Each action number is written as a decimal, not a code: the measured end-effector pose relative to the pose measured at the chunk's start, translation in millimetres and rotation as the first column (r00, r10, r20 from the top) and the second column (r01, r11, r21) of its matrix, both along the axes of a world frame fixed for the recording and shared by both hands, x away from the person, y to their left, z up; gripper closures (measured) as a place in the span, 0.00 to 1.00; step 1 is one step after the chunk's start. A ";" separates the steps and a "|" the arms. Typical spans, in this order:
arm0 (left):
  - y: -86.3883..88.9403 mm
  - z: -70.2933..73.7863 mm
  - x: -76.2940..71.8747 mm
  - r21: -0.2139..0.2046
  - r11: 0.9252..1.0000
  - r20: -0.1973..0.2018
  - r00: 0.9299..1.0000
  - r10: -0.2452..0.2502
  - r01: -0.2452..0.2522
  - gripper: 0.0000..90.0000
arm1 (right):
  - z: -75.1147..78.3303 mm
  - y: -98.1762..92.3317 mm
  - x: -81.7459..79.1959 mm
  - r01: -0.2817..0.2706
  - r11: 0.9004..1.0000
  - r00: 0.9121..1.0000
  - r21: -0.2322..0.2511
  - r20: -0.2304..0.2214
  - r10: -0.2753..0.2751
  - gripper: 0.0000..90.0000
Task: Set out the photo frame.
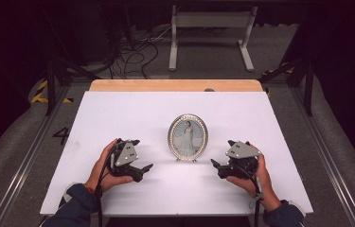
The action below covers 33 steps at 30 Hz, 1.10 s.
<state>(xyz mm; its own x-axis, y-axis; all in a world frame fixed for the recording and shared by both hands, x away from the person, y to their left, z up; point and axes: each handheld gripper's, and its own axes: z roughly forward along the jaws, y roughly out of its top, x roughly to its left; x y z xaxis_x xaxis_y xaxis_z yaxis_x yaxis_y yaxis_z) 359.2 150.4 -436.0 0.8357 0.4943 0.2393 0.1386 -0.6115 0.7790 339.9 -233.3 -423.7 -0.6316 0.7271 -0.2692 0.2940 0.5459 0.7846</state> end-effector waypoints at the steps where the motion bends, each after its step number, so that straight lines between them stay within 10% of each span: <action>1: 4.3 -0.3 -2.6 0.002 1.000 0.004 1.000 0.004 -0.004 0.10 | -0.1 -0.6 -0.6 0.003 1.000 1.000 0.001 0.002 -0.003 0.14; 33: 83.9 -14.9 -20.7 -0.029 0.984 -0.043 0.984 0.173 -0.175 0.10 | -6.0 -48.5 -16.2 0.104 0.995 0.995 0.013 0.006 -0.104 0.14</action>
